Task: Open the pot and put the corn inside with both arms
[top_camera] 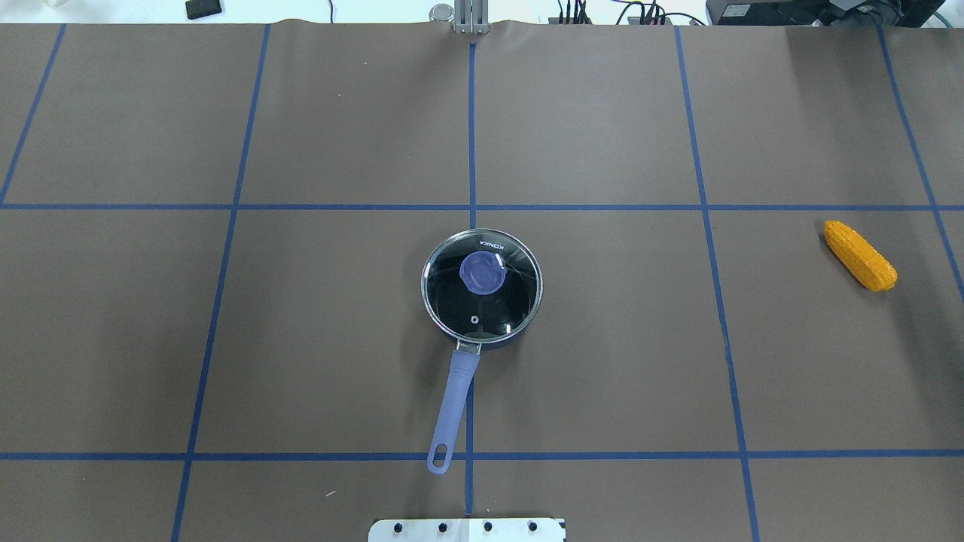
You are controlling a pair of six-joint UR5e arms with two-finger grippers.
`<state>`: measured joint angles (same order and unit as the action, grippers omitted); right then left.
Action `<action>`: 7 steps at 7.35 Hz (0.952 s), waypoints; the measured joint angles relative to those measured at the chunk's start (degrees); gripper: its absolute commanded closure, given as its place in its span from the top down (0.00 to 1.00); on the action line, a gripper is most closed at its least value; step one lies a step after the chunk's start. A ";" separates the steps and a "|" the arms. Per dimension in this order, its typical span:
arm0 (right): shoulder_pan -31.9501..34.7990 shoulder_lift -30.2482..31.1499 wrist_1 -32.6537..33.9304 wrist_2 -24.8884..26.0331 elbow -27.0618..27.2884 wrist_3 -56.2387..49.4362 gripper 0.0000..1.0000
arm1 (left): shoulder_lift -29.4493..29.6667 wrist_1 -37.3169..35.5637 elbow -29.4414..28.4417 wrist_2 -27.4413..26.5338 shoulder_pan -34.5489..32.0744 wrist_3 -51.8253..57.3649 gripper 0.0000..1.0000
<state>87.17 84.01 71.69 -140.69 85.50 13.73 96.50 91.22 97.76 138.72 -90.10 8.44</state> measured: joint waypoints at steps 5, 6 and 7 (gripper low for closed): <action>-6.22 -0.34 -0.07 2.07 2.59 1.08 1.00 | 4.59 -0.55 14.59 -0.64 19.25 -34.54 0.98; -8.76 -0.93 -0.05 3.34 3.26 2.55 1.00 | 7.02 -0.72 16.05 -1.78 23.13 -41.36 0.98; -11.05 -1.68 -0.01 4.61 3.38 3.90 1.00 | 10.14 -1.40 16.72 -3.80 27.24 -47.56 0.98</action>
<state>76.12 82.33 71.69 -136.08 88.88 17.63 106.64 89.83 114.49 134.93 -62.86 -39.12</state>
